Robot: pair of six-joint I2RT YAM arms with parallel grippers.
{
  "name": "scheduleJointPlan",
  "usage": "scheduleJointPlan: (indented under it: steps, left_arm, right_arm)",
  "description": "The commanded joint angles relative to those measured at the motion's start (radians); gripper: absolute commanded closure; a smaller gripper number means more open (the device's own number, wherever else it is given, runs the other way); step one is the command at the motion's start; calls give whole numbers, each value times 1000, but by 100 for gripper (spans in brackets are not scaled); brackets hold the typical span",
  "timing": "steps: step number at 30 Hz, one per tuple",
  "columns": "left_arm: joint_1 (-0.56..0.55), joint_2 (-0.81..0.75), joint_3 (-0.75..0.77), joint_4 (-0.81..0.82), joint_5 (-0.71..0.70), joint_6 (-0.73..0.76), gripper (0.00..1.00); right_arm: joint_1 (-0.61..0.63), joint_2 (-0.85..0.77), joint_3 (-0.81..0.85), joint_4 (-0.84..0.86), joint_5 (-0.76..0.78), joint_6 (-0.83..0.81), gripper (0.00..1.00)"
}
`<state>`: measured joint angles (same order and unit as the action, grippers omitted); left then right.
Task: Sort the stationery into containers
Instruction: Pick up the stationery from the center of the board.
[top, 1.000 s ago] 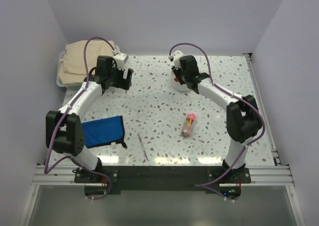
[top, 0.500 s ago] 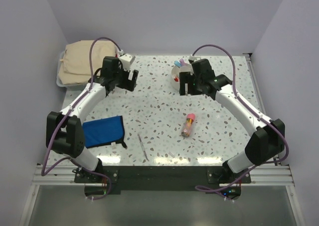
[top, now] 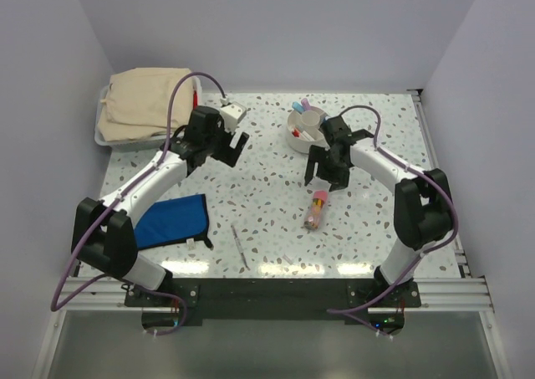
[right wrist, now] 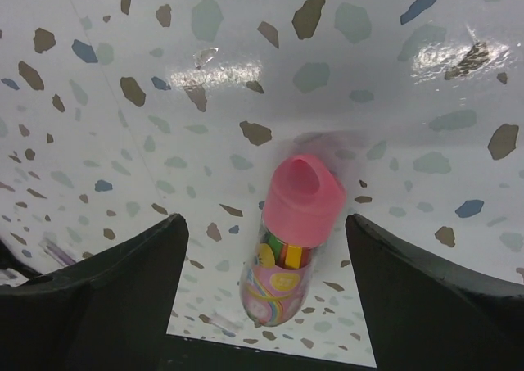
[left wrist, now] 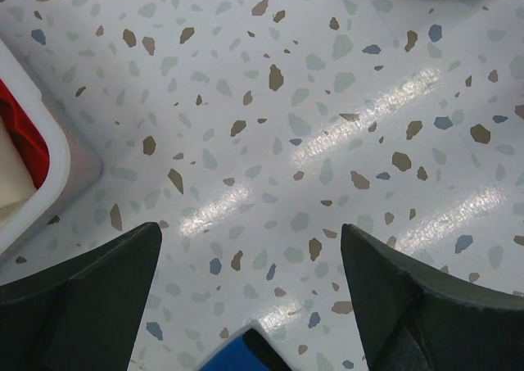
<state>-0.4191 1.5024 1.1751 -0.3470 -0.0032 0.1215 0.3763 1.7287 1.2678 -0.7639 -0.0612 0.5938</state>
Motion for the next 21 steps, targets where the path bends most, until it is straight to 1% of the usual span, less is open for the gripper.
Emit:
scheduleJointPlan:
  steps: [1,4,5,8,15,16,21]
  left_arm:
    - [3,-44,-15,23,-38,26,4]
    - [5,-44,-20,26,-46,27,4]
    - [3,-44,-20,28,-47,29,4]
    - [5,-39,-20,29,-50,24,3]
    - [6,-37,-32,45,-52,15,3]
    - [6,-39,-35,46,-52,12,3]
    - [6,-39,-42,42,-49,15,2]
  right_arm:
    - [7,11,-14,-17,-48,32,19]
    - [6,17,-34,-28,-42,35,20]
    - [7,20,-39,-28,-40,37,21]
    - [7,32,-54,-29,-28,37,23]
    - [15,77,-45,-38,-9,11,33]
    - [16,84,-41,-37,-5,8,36]
    - [38,124,-31,-31,14,-2,42]
